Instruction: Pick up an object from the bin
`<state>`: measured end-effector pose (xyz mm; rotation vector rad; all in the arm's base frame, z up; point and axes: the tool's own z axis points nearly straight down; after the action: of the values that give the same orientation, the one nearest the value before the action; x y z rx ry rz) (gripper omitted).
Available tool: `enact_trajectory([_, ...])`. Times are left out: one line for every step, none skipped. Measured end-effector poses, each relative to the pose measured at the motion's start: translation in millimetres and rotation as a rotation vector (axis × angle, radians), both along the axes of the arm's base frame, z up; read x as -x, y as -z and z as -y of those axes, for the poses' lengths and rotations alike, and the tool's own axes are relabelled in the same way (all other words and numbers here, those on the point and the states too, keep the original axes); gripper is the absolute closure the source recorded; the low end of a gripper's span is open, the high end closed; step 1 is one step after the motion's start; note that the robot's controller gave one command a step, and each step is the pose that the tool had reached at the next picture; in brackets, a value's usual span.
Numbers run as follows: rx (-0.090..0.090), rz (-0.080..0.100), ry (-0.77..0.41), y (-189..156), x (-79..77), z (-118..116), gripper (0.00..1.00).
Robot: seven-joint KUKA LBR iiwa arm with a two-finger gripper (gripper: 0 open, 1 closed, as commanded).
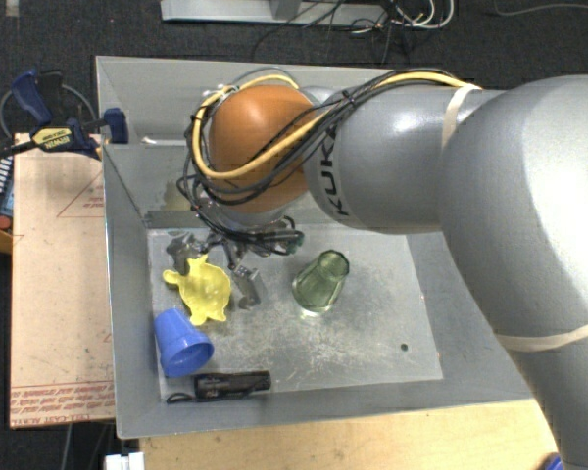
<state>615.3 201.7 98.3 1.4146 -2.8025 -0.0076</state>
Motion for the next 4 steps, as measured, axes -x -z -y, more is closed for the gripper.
enact_trajectory([-0.004, 0.01, -0.326, 28.8, 15.1, -17.5, 0.0])
enact_trajectory([-0.005, 0.005, -0.314, 27.2, 22.2, 12.2, 1.0])
enact_trajectory([-0.005, 0.005, -0.314, 27.2, 22.2, 12.2, 1.0])
enact_trajectory([-0.006, 0.005, -0.313, 26.0, 22.3, 12.1, 1.0])
